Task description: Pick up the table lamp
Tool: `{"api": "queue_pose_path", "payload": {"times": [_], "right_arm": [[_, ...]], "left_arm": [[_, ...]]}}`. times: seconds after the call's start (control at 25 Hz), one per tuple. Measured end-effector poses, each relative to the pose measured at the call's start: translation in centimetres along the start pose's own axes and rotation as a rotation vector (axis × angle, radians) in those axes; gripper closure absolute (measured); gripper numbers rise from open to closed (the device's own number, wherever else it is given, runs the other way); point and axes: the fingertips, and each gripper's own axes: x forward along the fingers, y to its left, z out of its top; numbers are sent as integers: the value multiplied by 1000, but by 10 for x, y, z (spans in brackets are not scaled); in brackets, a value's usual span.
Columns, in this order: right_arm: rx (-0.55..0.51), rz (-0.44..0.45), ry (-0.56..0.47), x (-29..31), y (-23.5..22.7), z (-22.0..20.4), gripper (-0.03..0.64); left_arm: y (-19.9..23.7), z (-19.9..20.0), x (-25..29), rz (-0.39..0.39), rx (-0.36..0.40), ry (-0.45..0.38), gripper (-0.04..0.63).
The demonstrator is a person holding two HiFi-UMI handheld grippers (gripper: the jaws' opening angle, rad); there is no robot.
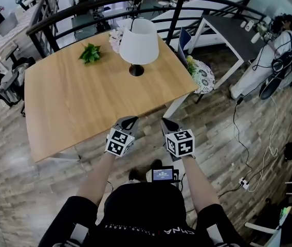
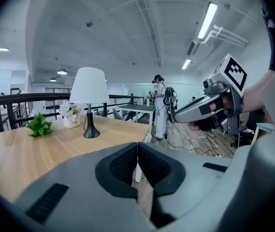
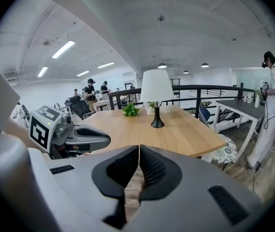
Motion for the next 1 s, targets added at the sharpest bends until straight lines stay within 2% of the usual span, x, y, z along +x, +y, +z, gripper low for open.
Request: {"api": "queue_pose_path", "payload": {"times": [0.32, 0.72, 0.88, 1.0], "right_arm": [[11, 92, -20, 57, -24, 24, 586], [-48, 178, -28, 139, -110, 100, 586], [-91, 203, -17, 166, -140, 123, 586], [-85, 240, -19, 182, -158, 132, 586]], "left_arm": [[34, 8, 44, 20, -10, 1, 577], [112, 55, 129, 156, -42, 18, 577], [125, 71, 166, 177, -59, 19, 577], [133, 77, 186, 207, -68, 24, 577]]}}
